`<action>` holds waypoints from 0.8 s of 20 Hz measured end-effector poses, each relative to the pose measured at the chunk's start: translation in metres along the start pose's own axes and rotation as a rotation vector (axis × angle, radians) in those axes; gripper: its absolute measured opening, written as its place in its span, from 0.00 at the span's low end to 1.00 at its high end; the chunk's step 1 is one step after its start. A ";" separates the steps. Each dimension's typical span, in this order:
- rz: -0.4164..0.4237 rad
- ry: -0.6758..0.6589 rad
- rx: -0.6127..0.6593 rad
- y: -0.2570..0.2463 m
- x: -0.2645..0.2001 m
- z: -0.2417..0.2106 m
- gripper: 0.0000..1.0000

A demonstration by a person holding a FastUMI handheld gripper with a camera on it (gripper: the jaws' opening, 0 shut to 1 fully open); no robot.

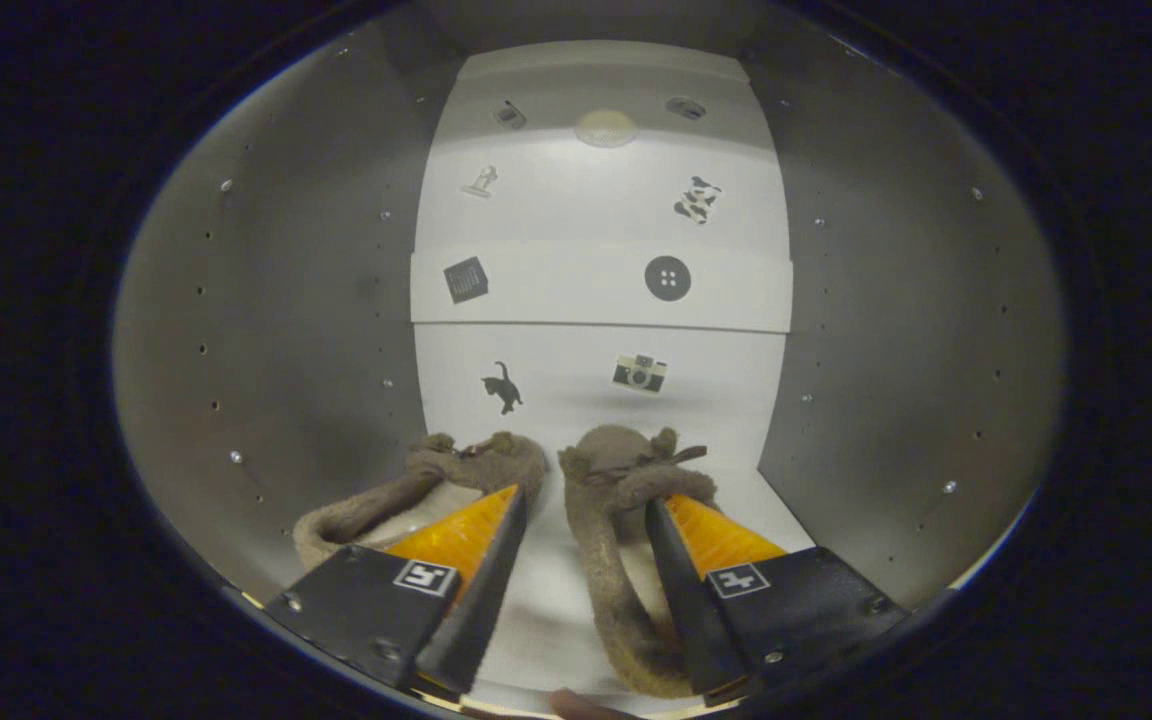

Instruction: Open the shoe cabinet door, grab the shoes and put them into the shoe cabinet, then close the shoe cabinet door.

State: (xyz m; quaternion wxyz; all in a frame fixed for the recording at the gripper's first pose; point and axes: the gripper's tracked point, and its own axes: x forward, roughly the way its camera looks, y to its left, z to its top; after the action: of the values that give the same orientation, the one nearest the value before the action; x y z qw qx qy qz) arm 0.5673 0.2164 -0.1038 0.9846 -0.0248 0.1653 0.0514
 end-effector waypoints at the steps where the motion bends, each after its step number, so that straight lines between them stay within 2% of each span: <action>1: -0.026 -0.015 -0.002 -0.005 -0.008 0.005 0.80; 4: -0.061 -0.061 -0.001 -0.014 -0.040 0.017 0.84; 7: -0.011 -0.084 0.023 -0.004 -0.080 0.024 0.95; 11: 0.030 -0.108 0.029 0.011 -0.145 0.026 0.98; 16: 0.085 -0.173 -0.046 0.043 -0.253 0.017 0.99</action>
State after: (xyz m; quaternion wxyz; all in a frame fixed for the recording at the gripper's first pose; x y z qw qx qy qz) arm 0.3300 0.2366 -0.0060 0.9913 -0.0360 0.0792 0.0990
